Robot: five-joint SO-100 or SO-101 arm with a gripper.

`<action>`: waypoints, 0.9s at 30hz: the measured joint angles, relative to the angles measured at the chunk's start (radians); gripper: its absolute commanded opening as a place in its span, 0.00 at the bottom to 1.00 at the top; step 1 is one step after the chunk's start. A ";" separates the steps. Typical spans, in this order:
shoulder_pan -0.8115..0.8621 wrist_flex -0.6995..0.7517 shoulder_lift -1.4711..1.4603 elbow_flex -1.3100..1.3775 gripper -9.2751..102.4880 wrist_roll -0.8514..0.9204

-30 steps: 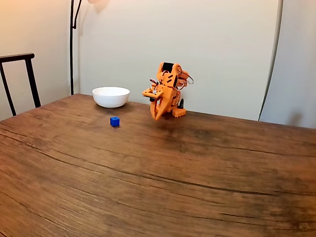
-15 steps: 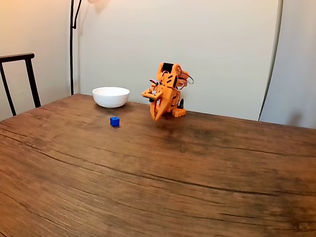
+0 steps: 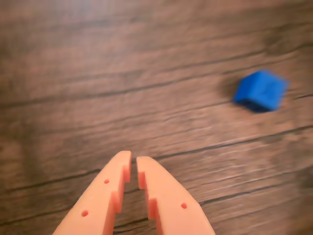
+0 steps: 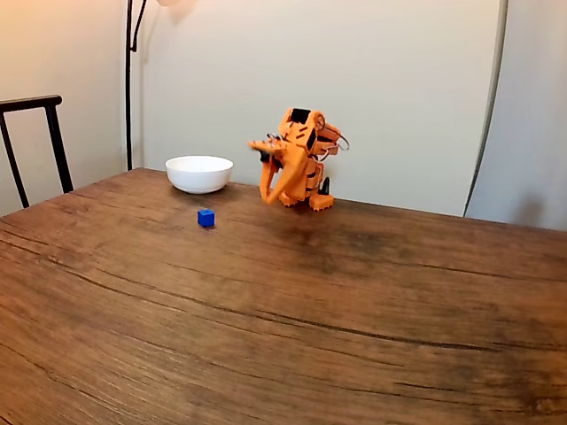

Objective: Grasp the cube and drop it in the bowl

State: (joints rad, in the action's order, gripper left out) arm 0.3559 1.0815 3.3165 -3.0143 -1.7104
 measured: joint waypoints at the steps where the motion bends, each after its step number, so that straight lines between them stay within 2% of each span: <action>1: 0.020 0.000 0.000 0.021 0.09 -0.008; 27: 0.322 0.003 -0.006 0.411 0.09 -0.009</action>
State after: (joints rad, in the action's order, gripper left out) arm 0.6780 1.0845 3.3103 -2.6032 -1.7196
